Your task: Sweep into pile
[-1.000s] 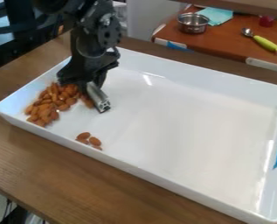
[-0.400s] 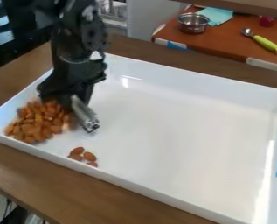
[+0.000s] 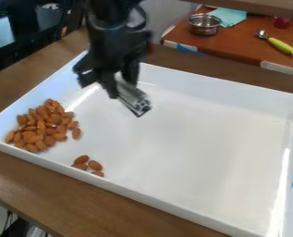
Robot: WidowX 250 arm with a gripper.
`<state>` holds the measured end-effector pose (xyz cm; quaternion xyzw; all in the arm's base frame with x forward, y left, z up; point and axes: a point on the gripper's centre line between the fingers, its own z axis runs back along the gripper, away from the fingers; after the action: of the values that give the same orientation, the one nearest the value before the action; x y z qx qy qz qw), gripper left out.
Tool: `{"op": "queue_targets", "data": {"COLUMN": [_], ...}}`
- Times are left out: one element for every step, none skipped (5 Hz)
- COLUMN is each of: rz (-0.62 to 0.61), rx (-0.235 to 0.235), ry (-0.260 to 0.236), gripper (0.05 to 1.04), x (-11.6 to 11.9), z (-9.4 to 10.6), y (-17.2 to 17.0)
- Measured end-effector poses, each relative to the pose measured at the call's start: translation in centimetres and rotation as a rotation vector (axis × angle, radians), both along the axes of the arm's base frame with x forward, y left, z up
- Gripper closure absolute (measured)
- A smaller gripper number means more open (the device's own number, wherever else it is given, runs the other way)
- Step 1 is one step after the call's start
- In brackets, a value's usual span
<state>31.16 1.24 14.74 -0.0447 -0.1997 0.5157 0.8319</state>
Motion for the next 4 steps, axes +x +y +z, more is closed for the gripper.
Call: {"op": "queue_targets", "data": {"rz": [-0.172, -0.340, -0.483, -0.563], "rx": [-0.008, 0.044, 0.107, 0.144], "ry": [-0.053, -0.016, -0.003, -0.019], "gripper": [0.718, 0.718, 0.718, 0.718], "x": [0.6, -1.1, -2.5, -2.9], "z": [0.4, -2.7, -5.2, -5.5], "y": [-2.8, -4.7, -5.3, -5.3]}}
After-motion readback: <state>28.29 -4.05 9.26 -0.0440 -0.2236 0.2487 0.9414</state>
